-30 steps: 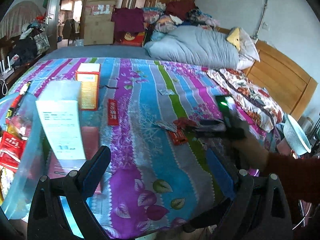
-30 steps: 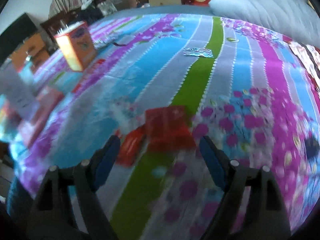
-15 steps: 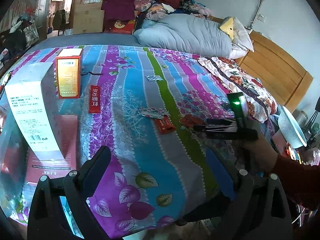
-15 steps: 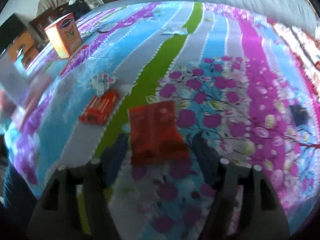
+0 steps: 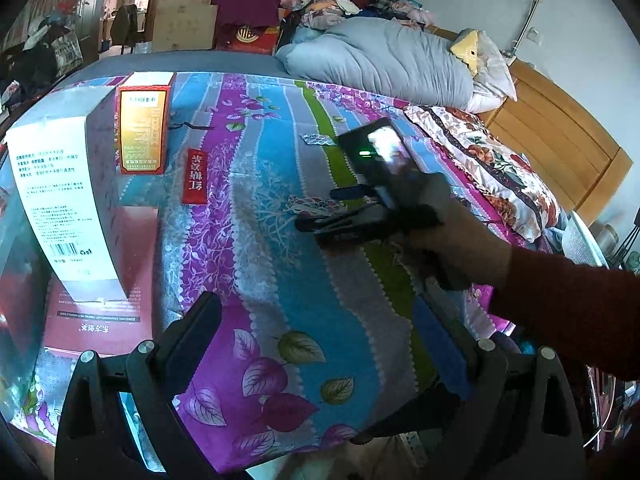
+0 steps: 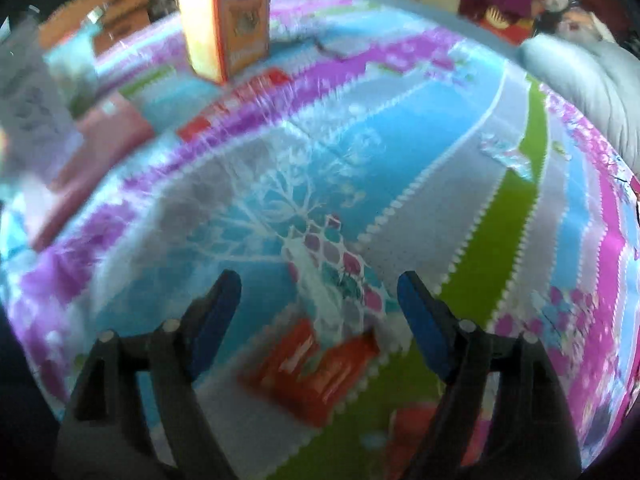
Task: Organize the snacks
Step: 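Grasp the diamond-patterned packet on the sheet with the right tool, then grasp the red Loacker Minis packet with the left tool while the right tool holds its packet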
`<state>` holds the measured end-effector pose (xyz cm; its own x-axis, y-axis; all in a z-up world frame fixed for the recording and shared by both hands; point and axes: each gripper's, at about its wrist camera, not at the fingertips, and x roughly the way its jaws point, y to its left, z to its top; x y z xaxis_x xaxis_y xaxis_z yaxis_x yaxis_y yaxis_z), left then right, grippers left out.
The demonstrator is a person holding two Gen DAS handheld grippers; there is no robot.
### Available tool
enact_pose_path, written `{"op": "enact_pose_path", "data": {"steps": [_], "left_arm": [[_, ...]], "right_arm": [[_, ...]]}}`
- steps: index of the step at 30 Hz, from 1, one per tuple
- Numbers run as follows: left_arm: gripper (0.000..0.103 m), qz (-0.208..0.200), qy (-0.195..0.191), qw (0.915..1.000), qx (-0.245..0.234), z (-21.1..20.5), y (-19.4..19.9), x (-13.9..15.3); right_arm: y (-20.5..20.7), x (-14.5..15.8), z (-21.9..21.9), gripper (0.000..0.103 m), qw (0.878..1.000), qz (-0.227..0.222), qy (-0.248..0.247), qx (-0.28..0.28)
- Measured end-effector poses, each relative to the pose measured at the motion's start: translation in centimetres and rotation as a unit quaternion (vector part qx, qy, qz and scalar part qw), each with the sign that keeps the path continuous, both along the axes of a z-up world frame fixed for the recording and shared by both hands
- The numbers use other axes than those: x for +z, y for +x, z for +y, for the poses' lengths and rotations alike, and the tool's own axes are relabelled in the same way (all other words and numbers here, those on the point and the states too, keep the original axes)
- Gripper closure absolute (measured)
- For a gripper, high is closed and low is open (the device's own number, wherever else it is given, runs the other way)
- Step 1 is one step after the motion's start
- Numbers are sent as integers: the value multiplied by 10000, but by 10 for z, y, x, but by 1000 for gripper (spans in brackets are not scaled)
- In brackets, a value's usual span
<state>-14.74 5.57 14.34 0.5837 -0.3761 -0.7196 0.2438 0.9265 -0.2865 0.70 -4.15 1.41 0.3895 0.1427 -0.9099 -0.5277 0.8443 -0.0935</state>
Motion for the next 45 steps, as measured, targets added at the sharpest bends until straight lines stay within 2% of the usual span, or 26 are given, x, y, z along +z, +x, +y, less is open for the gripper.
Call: {"op": "enact_pose_path", "data": {"steps": [2, 4, 6, 9, 13, 16, 19, 21, 24, 29, 32, 33, 35, 36, 37, 42, 45], "left_arm": [[7, 22, -10, 10000, -17, -2, 1, -2], [7, 55, -22, 10000, -61, -5, 2, -4], [7, 94, -52, 9999, -96, -10, 4, -6], [7, 128, -121, 9997, -165, -21, 9, -9], [7, 73, -37, 9996, -278, -37, 23, -11], [7, 68, -66, 9997, -226, -47, 44, -19], [7, 82, 49, 9998, -155, -64, 75, -36], [12, 155, 156, 9996, -177, -77, 95, -50], [14, 312, 218, 9991, -170, -96, 122, -73], [14, 613, 141, 9980, 44, -108, 143, -106], [14, 622, 198, 9977, 179, -111, 150, -117], [15, 570, 285, 9978, 195, -114, 152, -119], [35, 527, 482, 9972, 199, -118, 154, -120], [50, 524, 556, 9969, 190, -119, 156, -120], [59, 537, 544, 9969, 183, -118, 157, -120], [60, 417, 561, 9975, 132, -115, 148, -107], [60, 201, 514, 9984, 145, -112, 136, -84]], "right_arm": [[4, -1, -9, 34, 9995, 145, 237, -151], [5, 4, -19, 53, 9989, 156, 331, -282], [2, 12, -30, 57, 9973, 118, 602, -406], [-10, 31, -41, 58, 9950, -133, 859, -492], [-46, 75, -82, 59, 9842, -690, 1330, -941], [-71, 85, -115, 58, 9777, -875, 1273, -1420], [-97, 72, -150, 58, 9703, -783, 1196, -1954], [-113, 60, -166, 58, 9661, -713, 1083, -2233], [-130, 50, -182, 58, 9609, -710, 989, -2489], [-135, 36, -193, 58, 9581, -568, 1006, -2622], [-134, 31, -190, 57, 9592, -539, 980, -2596], [-134, 30, -190, 57, 9596, -544, 976, -2583], [-136, 30, -191, 57, 9590, -559, 1008, -2588], [-137, 30, -191, 58, 9585, -567, 1024, -2600], [-137, 31, -192, 58, 9579, -588, 1043, -2610], [-143, 46, -191, 58, 9531, -902, 1147, -2650], [-144, 60, -187, 58, 9516, -1068, 1209, -2616]]}}
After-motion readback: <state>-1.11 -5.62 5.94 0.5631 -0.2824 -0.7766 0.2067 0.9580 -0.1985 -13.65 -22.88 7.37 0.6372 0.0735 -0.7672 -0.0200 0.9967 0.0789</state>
